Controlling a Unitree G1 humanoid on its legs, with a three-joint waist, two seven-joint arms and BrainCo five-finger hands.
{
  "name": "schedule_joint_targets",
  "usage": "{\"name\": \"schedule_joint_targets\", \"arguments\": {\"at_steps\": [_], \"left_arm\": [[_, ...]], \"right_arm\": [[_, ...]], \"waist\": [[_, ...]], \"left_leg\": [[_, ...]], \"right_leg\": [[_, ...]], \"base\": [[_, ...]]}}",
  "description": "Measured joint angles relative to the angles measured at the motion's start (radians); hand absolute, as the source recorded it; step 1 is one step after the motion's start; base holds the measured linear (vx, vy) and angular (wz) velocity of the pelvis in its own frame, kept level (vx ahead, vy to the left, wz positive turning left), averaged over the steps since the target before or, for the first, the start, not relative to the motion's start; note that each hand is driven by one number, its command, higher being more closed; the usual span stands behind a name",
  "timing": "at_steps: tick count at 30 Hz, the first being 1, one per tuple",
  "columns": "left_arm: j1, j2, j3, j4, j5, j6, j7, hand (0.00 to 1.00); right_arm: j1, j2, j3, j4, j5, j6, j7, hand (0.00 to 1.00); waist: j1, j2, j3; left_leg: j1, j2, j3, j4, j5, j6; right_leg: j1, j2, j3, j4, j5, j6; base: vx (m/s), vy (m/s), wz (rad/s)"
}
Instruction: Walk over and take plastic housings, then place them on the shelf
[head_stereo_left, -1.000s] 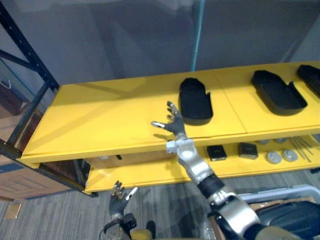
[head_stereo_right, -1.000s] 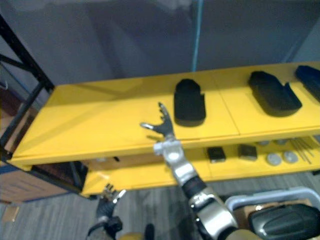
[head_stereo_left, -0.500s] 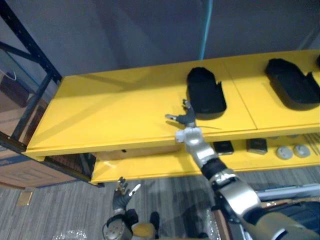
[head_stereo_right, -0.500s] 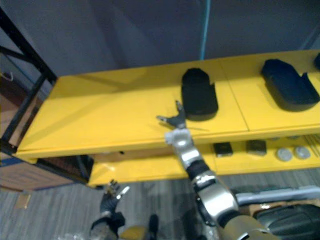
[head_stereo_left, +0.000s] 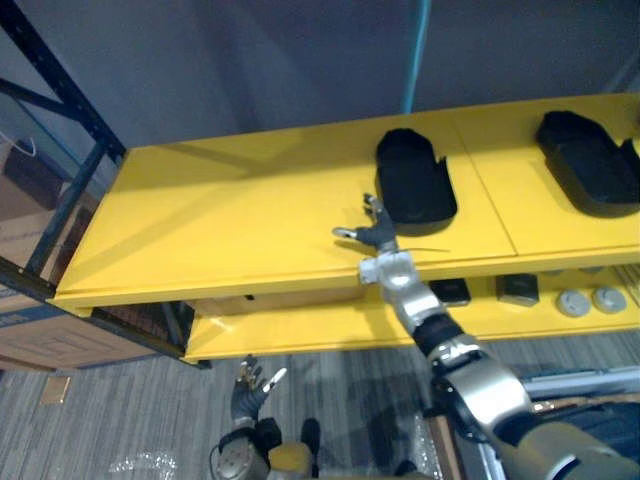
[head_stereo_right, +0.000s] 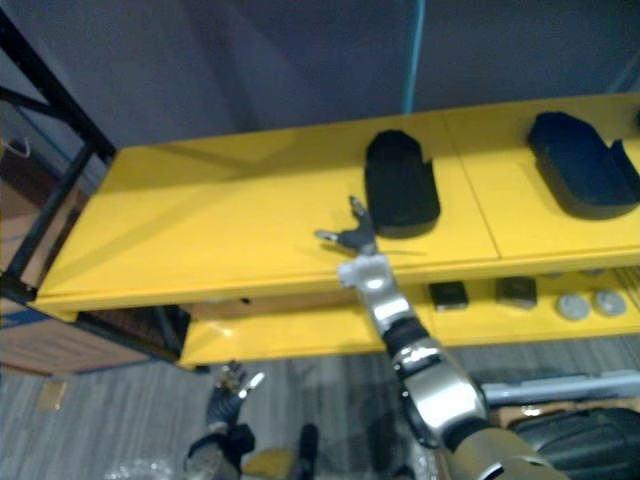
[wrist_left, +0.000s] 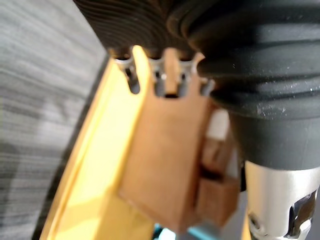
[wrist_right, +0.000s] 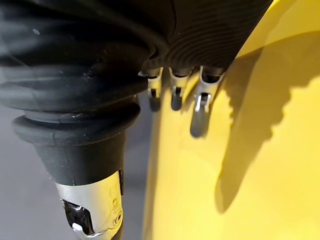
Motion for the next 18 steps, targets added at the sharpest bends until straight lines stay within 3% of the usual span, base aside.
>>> {"name": "schedule_joint_targets", "arguments": {"at_steps": [2,5,9,10,12,13,15,17,18], "left_arm": [[-0.005,0.000,0.000,0.000,0.000,0.000,-0.001,0.00],[-0.002,0.000,0.003,0.000,0.002,0.000,-0.002,0.00],[0.023,-0.008,0.049,0.000,0.003,-0.001,-0.002,0.00],[0.033,-0.009,0.082,-0.001,0.003,-0.002,-0.001,0.00],[0.040,-0.005,0.106,-0.001,0.003,-0.002,0.004,0.00],[0.048,-0.002,0.119,-0.001,0.003,-0.003,0.010,0.00],[0.060,0.005,0.120,0.000,0.004,-0.004,0.022,0.00],[0.059,0.007,0.117,0.000,0.011,-0.008,0.031,0.00],[0.060,0.007,0.117,0.000,0.011,-0.012,0.033,0.00]], "right_arm": [[0.020,0.000,0.049,-0.050,0.008,-0.020,0.049,0.00],[0.068,0.011,0.079,-0.186,-0.017,-0.049,0.048,0.00],[0.198,0.007,0.032,-0.554,-0.048,-0.071,0.028,0.00],[0.286,-0.003,0.013,-0.701,-0.056,-0.068,0.032,0.00],[0.382,-0.023,-0.017,-0.815,-0.052,-0.042,0.044,0.00],[0.457,-0.047,-0.049,-0.862,-0.050,-0.009,0.051,0.00],[0.573,-0.091,-0.104,-0.878,-0.055,0.058,0.054,0.00],[0.660,-0.142,-0.152,-0.877,-0.055,0.101,0.051,0.00],[0.676,-0.154,-0.162,-0.877,-0.055,0.101,0.051,0.00]], "waist": [[0.000,-0.001,0.001],[0.001,-0.009,0.006],[-0.006,-0.025,0.010],[-0.026,-0.037,0.007],[-0.039,-0.051,0.001],[-0.053,-0.063,-0.005],[-0.061,-0.081,-0.017],[-0.074,-0.093,-0.019],[-0.077,-0.095,-0.020]], "left_leg": [[0.000,0.003,0.001,0.000,0.000,-0.001],[0.000,0.007,0.001,-0.001,0.002,-0.003],[0.015,0.009,0.020,-0.006,-0.001,-0.006],[0.015,0.009,0.022,-0.007,-0.003,-0.007],[0.014,0.009,0.029,-0.008,-0.004,-0.007],[0.016,0.009,0.037,-0.012,-0.004,-0.007],[0.016,0.010,0.058,-0.018,-0.005,-0.006],[0.015,0.010,0.073,-0.019,-0.006,-0.005],[0.014,0.010,0.078,-0.019,-0.007,-0.005]], "right_leg": [[0.000,0.003,0.001,0.000,-0.001,-0.001],[0.000,0.008,0.003,-0.001,-0.001,-0.003],[0.001,0.009,0.020,-0.002,-0.001,-0.003],[0.000,0.008,0.022,-0.002,-0.001,-0.003],[-0.007,0.007,0.029,-0.001,-0.001,-0.003],[-0.009,0.008,0.038,-0.001,0.000,-0.002],[-0.024,0.008,0.055,-0.001,0.002,0.001],[-0.035,0.007,0.072,-0.001,0.007,0.003],[-0.039,0.007,0.077,-0.001,0.009,0.003]], "base": [[0.00,0.000,0.00],[0.00,0.000,0.00],[-0.01,-0.009,-0.12],[0.00,0.003,-0.10],[0.00,0.006,-0.11],[0.00,0.008,-0.24],[0.00,0.009,-0.25],[-0.01,0.014,-0.21],[0.00,0.015,-0.21]]}}
